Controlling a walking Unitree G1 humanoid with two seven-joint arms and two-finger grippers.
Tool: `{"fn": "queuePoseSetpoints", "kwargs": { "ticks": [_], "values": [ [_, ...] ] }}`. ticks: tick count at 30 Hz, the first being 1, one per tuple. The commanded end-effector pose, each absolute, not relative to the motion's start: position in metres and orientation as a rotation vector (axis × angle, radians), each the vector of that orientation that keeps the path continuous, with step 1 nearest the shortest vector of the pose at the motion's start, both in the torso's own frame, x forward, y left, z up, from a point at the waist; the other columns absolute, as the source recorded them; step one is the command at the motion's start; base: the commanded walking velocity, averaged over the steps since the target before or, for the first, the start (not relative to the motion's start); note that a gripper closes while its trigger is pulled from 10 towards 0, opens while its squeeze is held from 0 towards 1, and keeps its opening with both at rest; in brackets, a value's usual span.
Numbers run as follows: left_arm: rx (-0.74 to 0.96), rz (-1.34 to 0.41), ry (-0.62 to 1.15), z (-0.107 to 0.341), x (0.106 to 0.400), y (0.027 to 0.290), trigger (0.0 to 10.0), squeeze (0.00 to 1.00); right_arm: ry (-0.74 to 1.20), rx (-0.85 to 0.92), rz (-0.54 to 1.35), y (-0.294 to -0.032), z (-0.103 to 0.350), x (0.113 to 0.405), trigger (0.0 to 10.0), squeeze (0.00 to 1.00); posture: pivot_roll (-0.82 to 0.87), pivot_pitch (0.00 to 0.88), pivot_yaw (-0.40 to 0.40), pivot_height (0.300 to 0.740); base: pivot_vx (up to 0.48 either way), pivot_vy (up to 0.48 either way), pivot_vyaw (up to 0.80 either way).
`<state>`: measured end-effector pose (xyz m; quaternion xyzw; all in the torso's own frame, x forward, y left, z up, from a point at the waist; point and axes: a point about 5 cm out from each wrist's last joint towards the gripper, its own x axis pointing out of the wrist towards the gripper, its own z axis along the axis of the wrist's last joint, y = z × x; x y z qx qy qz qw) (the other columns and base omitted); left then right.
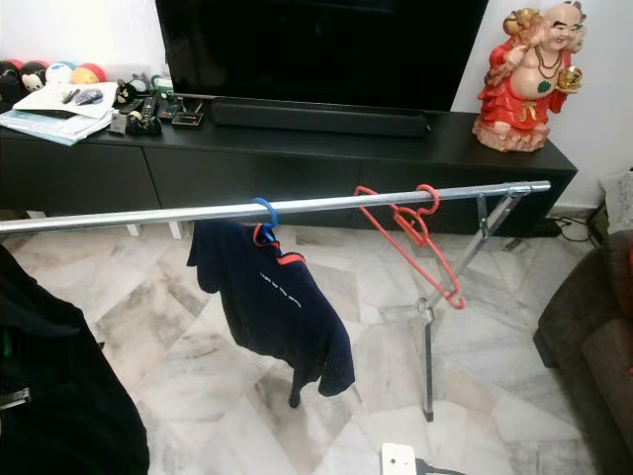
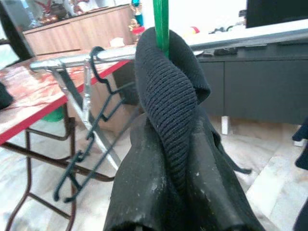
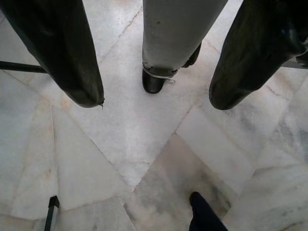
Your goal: Hang hanger
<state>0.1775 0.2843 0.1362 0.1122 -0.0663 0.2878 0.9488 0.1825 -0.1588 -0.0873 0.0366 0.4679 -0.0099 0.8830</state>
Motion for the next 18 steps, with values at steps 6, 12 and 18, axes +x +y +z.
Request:
{"fn": "queuePoseSetpoints", "kwargs": {
  "ticks": [6,12,18],
  "values": [
    [0.283,0.550,-0.262,0.161,0.193,0.282,10.0,0.00,0.988,0.072,-0.025,-0.160,-0.089,0.180,10.0,0.00,0.07,0.084,-0.043,0.721,0.000,0.000,0.00],
    [0.275,0.531,-0.236,0.158,0.202,0.282,10.0,0.00,0.990,0.071,-0.026,-0.160,-0.089,0.179,10.0,0.00,0.06,0.083,-0.044,0.721,0.000,0.000,0.00],
    [0.267,0.529,-0.254,0.162,0.213,0.287,10.0,0.00,0.988,0.069,-0.025,-0.161,-0.089,0.179,10.0,0.00,0.06,0.081,-0.046,0.721,0.000,0.000,0.00]
  ]
}}
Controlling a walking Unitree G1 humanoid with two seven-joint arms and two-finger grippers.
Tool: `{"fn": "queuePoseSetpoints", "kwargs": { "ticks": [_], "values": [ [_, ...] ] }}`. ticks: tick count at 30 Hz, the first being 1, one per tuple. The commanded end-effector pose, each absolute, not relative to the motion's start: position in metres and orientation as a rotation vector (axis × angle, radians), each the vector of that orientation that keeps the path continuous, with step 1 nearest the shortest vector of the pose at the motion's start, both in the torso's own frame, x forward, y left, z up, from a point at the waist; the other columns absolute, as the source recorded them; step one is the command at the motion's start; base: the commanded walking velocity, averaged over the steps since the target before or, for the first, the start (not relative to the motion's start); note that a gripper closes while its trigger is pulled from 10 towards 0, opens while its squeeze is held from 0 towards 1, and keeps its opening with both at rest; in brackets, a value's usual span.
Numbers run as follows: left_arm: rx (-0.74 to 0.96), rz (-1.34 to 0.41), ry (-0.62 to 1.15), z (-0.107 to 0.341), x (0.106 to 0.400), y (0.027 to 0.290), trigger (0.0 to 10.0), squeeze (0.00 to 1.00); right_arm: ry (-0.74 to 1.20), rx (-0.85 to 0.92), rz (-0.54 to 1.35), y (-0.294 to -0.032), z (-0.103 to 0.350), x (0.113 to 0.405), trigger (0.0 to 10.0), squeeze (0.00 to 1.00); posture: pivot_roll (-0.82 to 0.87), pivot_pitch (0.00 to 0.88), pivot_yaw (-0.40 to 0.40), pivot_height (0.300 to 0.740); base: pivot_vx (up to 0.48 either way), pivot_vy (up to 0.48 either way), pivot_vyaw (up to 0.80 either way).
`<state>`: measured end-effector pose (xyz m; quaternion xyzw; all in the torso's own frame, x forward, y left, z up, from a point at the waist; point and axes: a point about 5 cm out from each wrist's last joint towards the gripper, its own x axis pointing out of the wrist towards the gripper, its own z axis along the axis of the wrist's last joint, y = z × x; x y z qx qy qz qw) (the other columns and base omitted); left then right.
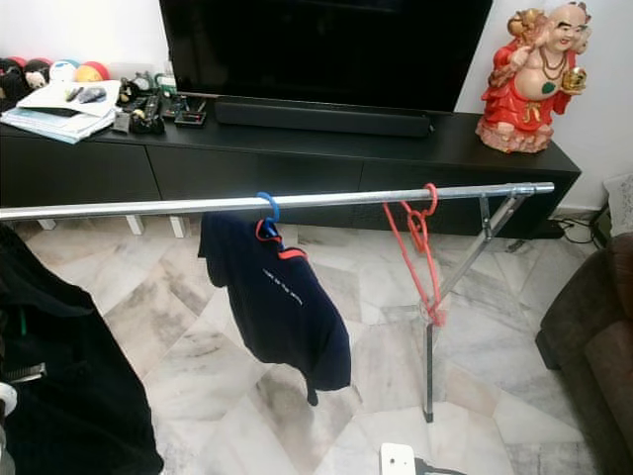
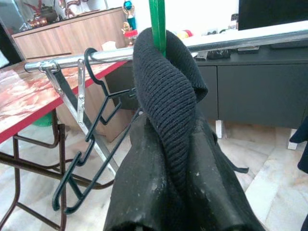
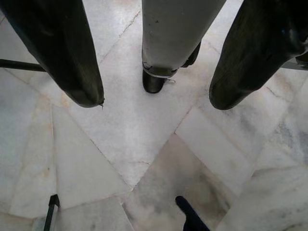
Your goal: Hang hanger
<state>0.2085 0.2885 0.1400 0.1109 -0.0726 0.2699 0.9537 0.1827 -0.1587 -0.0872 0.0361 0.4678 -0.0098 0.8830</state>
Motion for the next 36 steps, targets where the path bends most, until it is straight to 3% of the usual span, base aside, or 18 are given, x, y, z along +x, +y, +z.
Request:
{"fn": "queuePoseSetpoints", "kwargs": {
  "ticks": [1,25,32,36],
  "values": [
    [0.265,0.526,-0.256,0.163,0.215,0.288,10.0,0.00,0.988,0.069,-0.025,-0.161,-0.089,0.179,10.0,0.00,0.06,0.081,-0.046,0.721,0.000,0.000,0.00],
    [0.188,0.399,-0.297,0.176,0.269,0.287,10.0,0.00,0.987,0.075,-0.035,-0.161,-0.089,0.179,10.0,0.00,0.05,0.082,-0.043,0.721,0.000,0.000,0.00],
    [0.168,0.367,-0.289,0.174,0.272,0.286,10.0,0.00,0.988,0.074,-0.035,-0.161,-0.089,0.179,10.0,0.00,0.04,0.087,-0.043,0.721,0.000,0.000,0.00],
    [0.172,0.300,-0.236,0.159,0.257,0.280,10.0,0.00,0.989,0.074,-0.035,-0.161,-0.089,0.179,10.0,0.00,0.04,0.088,-0.042,0.721,0.000,0.000,0.00]
  ]
}}
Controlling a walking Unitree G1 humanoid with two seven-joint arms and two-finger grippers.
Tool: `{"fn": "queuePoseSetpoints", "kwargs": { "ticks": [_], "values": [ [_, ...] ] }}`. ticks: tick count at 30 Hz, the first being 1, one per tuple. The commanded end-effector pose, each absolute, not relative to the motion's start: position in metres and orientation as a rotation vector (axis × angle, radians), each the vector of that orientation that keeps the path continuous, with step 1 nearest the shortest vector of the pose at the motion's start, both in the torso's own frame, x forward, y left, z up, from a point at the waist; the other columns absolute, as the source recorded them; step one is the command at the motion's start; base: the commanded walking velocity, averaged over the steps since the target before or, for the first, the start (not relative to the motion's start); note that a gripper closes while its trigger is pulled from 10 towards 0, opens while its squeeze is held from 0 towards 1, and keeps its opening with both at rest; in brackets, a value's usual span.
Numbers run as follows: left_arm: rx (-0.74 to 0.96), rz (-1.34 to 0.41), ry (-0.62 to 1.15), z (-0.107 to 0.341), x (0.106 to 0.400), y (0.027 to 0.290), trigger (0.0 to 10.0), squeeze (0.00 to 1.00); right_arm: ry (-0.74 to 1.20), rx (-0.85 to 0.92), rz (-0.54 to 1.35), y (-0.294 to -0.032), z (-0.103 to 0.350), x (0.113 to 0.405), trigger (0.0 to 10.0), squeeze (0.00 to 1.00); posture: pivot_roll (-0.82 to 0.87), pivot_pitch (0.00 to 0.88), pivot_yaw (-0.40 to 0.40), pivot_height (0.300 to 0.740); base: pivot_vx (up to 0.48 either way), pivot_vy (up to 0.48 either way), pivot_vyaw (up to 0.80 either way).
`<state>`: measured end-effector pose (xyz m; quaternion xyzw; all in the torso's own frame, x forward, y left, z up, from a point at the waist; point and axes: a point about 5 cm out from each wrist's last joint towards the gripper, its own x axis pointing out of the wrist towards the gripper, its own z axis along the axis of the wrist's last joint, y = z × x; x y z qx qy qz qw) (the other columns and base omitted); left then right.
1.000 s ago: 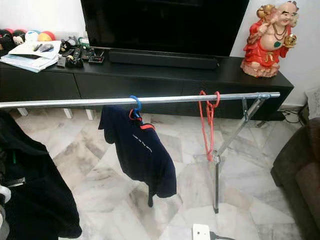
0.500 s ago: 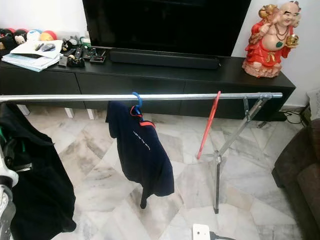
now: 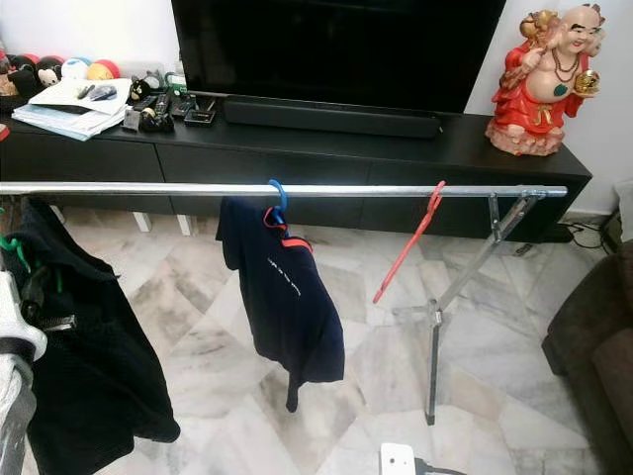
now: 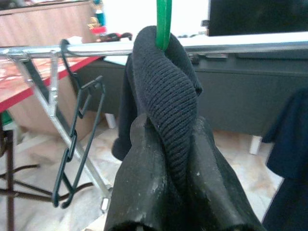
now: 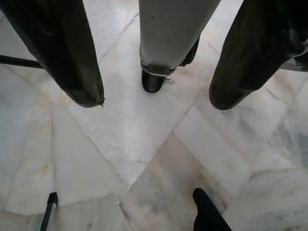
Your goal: Hang hanger
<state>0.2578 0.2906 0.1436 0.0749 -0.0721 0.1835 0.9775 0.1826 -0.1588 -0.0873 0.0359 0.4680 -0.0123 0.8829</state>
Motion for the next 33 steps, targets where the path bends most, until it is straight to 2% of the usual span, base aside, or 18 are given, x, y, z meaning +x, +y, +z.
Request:
{"fn": "queuePoseSetpoints", "kwargs": {
  "ticks": [1,5,12,20,28,33],
  "values": [
    [0.182,0.284,-0.229,0.157,0.255,0.279,10.0,0.00,0.989,0.074,-0.035,-0.161,-0.089,0.179,10.0,0.00,0.04,0.089,-0.042,0.721,0.000,0.000,0.00],
    [0.237,0.219,-0.168,0.144,0.231,0.278,10.0,0.00,0.989,0.071,-0.034,-0.161,-0.089,0.179,10.0,0.00,0.05,0.092,-0.037,0.721,0.000,0.000,0.00],
    [0.246,0.156,-0.121,0.135,0.212,0.273,10.0,0.00,0.989,0.068,-0.032,-0.162,-0.089,0.179,10.0,0.00,0.05,0.091,-0.032,0.721,0.000,0.000,0.00],
    [0.188,0.094,-0.061,0.116,0.224,0.252,10.0,0.00,0.984,0.077,-0.056,-0.162,-0.089,0.178,10.0,0.00,0.02,0.084,-0.012,0.721,0.000,0.000,0.00],
    [0.148,0.095,-0.033,0.109,0.224,0.249,10.0,0.00,0.991,0.084,-0.066,-0.160,-0.091,0.175,10.0,0.00,0.01,0.076,0.005,0.721,0.000,0.000,0.00],
    [0.146,0.100,-0.034,0.108,0.224,0.249,10.0,0.00,0.993,0.086,-0.068,-0.160,-0.091,0.175,10.0,0.00,0.01,0.071,0.009,0.721,0.000,0.370,0.00]
  ]
}}
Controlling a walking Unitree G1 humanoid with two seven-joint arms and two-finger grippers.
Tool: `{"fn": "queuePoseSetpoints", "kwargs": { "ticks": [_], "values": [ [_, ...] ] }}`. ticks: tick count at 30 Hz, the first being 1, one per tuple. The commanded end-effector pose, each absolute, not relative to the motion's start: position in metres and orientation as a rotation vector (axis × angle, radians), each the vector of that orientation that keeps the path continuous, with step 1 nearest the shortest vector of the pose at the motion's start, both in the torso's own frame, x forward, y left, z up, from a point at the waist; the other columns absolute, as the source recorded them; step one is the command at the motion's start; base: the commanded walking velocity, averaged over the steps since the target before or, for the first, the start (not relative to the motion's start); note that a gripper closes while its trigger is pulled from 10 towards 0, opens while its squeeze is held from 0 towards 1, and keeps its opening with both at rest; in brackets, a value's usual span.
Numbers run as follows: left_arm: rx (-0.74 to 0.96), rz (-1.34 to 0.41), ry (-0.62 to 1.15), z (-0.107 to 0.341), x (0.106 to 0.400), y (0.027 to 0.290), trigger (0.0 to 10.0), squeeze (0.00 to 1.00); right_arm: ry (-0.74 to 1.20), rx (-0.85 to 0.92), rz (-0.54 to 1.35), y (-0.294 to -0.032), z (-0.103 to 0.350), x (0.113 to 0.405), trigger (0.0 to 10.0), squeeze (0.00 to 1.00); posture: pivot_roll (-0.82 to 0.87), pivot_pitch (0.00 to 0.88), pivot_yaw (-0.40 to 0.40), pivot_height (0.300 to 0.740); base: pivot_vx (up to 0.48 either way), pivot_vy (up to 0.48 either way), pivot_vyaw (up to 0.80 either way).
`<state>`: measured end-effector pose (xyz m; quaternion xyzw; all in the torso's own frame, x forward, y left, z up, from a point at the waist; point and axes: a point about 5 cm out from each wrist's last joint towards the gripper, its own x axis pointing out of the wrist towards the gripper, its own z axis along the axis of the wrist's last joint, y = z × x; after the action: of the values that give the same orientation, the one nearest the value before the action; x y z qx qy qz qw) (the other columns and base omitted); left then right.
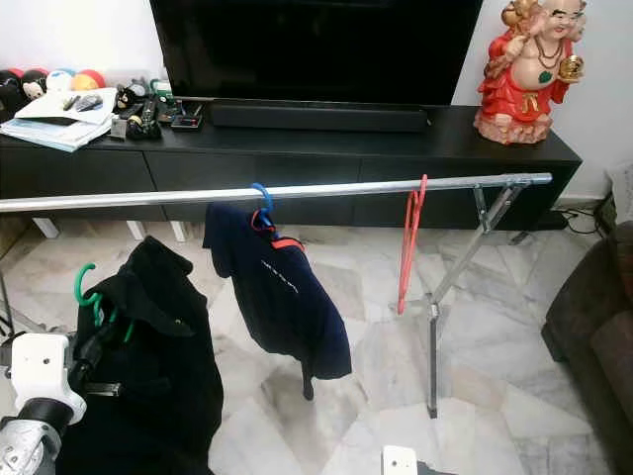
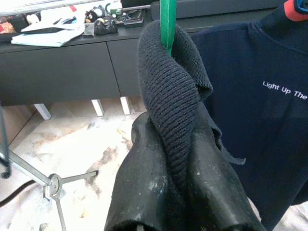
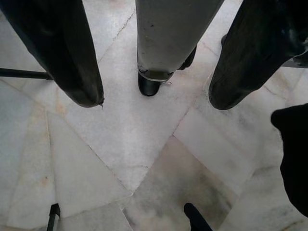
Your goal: Hang hanger
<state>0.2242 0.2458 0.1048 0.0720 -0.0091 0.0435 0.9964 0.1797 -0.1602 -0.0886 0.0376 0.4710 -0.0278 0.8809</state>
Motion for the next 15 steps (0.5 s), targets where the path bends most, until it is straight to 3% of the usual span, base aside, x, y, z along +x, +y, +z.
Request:
{"fn": "queuePoseSetpoints", "kwargs": {
  "ticks": [1,13,15],
  "values": [
    [0.146,0.100,-0.034,0.1080,0.2240,0.2486,10.0,0.00,0.993,0.086,-0.068,-0.1596,-0.0910,0.1745,10.0,0.00,0.01,0.071,0.009,0.721,0.000,0.382,0.00],
    [0.147,0.086,-0.046,0.1110,0.2276,0.2471,10.0,0.00,0.991,0.091,-0.072,-0.1584,-0.0909,0.1748,10.0,0.00,0.01,0.078,0.015,0.721,0.000,0.375,0.00],
    [0.151,0.081,-0.044,0.1111,0.2279,0.2465,10.0,0.00,0.991,0.092,-0.073,-0.1580,-0.0909,0.1749,10.0,0.00,0.01,0.080,0.015,0.721,0.000,0.000,0.00]
  ]
}}
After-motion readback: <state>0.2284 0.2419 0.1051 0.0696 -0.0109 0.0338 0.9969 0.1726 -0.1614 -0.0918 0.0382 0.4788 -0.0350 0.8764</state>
